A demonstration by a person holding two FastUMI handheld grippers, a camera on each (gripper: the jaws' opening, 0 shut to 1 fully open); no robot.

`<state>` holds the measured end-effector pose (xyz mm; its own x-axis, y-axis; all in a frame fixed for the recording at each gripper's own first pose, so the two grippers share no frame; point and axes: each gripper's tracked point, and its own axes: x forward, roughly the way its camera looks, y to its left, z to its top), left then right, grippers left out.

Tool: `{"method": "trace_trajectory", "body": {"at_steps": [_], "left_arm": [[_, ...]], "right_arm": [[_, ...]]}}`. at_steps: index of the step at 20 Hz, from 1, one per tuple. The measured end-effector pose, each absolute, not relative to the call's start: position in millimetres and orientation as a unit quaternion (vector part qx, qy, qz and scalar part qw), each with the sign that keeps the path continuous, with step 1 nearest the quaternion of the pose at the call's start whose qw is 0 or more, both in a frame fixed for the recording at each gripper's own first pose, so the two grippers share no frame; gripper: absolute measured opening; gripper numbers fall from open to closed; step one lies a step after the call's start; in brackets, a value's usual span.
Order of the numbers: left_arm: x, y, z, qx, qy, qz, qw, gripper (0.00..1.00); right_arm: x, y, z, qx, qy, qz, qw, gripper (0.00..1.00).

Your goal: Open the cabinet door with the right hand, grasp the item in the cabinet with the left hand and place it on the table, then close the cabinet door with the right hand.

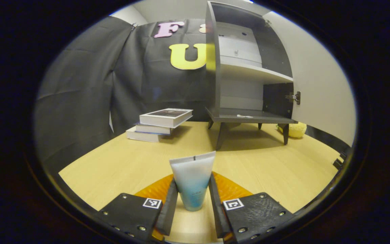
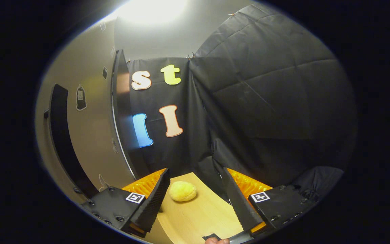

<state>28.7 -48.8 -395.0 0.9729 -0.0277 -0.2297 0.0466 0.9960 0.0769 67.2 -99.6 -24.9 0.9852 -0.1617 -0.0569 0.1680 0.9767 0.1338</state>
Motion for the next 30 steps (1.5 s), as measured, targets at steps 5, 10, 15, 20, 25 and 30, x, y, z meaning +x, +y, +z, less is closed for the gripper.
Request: {"method": "trace_trajectory", "body": {"at_steps": [5,10,15,20,25,30], "left_arm": [[22.4,-57.0,-376.7,0.04,0.109,-0.036,0.993,0.66],[1.9,-54.4,-321.7,0.063,0.092,-0.044,0.993,0.93],[-27.5,-37.2,-213.5,0.066,0.047,-0.024,0.996,0.93],[-14.7,-44.5,-96.0,0.064,-0.006,-0.046,0.997,0.93],[-4.3,-75.4,-10.9,0.061,-0.038,-0.051,0.996,0.91],[1.2,-117.2,7.3,0.004,0.008,-0.023,1.0,0.91]], "right_arm": [[58.0,-108.0,-47.9,0.061,0.05,-0.089,0.993,0.98],[44.6,-113.5,-88.1,0.083,0.078,-0.113,0.987,0.98],[21.4,-131.0,-102.3,0.094,0.081,-0.149,0.981,0.98],[3.7,-138.9,-71.8,0.072,0.038,-0.177,0.981,0.98],[17.3,-133.4,-25.4,0.059,-0.013,-0.15,0.987,0.98],[52.2,-118.7,-0.5,0.083,-0.021,-0.081,0.993,0.98]]}}
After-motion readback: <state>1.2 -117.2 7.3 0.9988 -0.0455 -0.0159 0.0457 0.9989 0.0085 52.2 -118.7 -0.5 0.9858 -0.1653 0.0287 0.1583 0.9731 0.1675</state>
